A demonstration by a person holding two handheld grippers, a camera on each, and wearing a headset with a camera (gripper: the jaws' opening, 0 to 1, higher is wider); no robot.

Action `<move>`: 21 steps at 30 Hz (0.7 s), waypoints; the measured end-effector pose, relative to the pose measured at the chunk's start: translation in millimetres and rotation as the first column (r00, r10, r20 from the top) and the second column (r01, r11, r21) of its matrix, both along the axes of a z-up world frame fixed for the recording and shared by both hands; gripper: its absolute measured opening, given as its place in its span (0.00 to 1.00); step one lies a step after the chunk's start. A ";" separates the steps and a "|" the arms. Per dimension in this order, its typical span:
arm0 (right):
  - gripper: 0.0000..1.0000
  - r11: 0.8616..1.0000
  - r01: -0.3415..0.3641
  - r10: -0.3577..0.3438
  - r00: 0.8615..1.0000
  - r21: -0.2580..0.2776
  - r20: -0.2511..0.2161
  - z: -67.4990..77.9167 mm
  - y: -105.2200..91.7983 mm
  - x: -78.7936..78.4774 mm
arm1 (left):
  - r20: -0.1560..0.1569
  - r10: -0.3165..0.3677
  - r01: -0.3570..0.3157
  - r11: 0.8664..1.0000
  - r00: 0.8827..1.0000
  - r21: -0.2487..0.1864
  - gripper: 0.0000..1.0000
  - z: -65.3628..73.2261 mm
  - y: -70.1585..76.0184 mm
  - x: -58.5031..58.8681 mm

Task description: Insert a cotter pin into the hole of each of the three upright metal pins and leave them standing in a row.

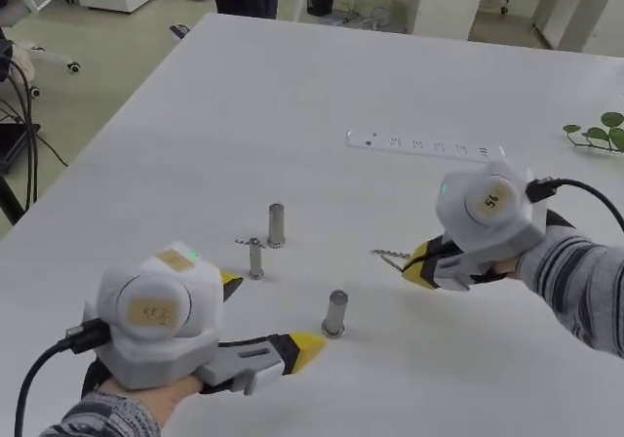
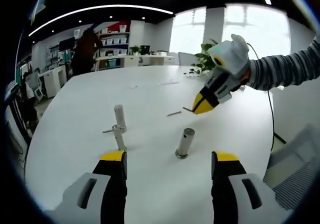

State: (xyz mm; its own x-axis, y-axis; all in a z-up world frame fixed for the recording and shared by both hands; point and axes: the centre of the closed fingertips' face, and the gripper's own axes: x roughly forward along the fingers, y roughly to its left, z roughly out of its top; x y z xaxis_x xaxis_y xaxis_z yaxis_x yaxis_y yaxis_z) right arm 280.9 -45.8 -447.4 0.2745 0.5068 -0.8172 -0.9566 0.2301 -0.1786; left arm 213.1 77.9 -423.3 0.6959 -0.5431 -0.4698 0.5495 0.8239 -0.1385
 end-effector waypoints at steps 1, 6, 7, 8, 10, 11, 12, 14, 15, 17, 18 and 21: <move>0.00 1.000 -0.010 0.010 1.000 0.000 0.005 0.9 0.8 -2.6 | 0.003 -0.004 0.004 1.000 1.000 -0.011 0.64 1.9 -2.2 0.5; 0.00 0.998 -0.070 0.070 0.997 0.004 0.030 5.2 7.4 -17.7 | -0.005 -0.019 0.019 0.999 1.000 -0.038 0.59 7.7 -10.9 -0.8; 0.00 0.997 -0.081 0.081 0.996 0.004 0.031 5.6 8.5 -20.5 | -0.015 -0.015 0.014 0.998 1.000 -0.058 0.58 8.8 -13.2 -1.4; 0.00 0.996 -0.087 0.087 0.996 0.009 0.031 6.4 10.5 -24.5 | -0.022 -0.015 0.014 0.997 1.000 -0.073 0.57 9.6 -14.9 -2.1; 0.00 0.995 -0.098 0.097 0.995 0.020 0.030 7.8 14.2 -30.2 | -0.037 -0.019 0.015 0.994 0.999 -0.108 0.54 11.9 -18.9 -3.7; 0.00 0.993 -0.113 0.112 0.993 0.026 0.034 8.9 17.0 -34.4 | -0.038 -0.019 0.014 0.993 0.999 -0.117 0.51 12.8 -20.2 -4.1; 0.00 0.992 -0.121 0.120 0.992 0.025 0.037 9.5 18.7 -37.2 | -0.041 -0.022 0.017 0.992 0.999 -0.126 0.50 13.6 -21.6 -4.9; 0.00 0.988 -0.153 0.152 0.987 0.023 0.049 11.5 23.5 -43.9 | -0.052 -0.030 0.022 0.989 0.998 -0.147 0.47 15.3 -25.5 -7.4; 0.00 0.985 -0.169 0.168 0.984 0.024 0.054 12.8 26.2 -47.9 | -0.053 -0.034 0.026 0.988 0.998 -0.153 0.46 16.0 -26.8 -8.0; 0.00 0.981 -0.193 0.191 0.980 0.030 0.061 15.1 31.1 -54.6 | -0.063 -0.039 0.028 0.985 0.997 -0.171 0.42 16.9 -29.8 -10.1; 0.00 0.978 -0.205 0.202 0.977 0.031 0.062 15.9 33.1 -57.5 | -0.067 -0.047 0.034 0.983 0.997 -0.183 0.40 17.7 -31.9 -11.7; 0.00 0.971 -0.236 0.233 0.970 0.035 0.071 18.3 39.1 -66.1 | -0.078 -0.062 0.045 0.978 0.995 -0.204 0.33 19.1 -36.3 -15.4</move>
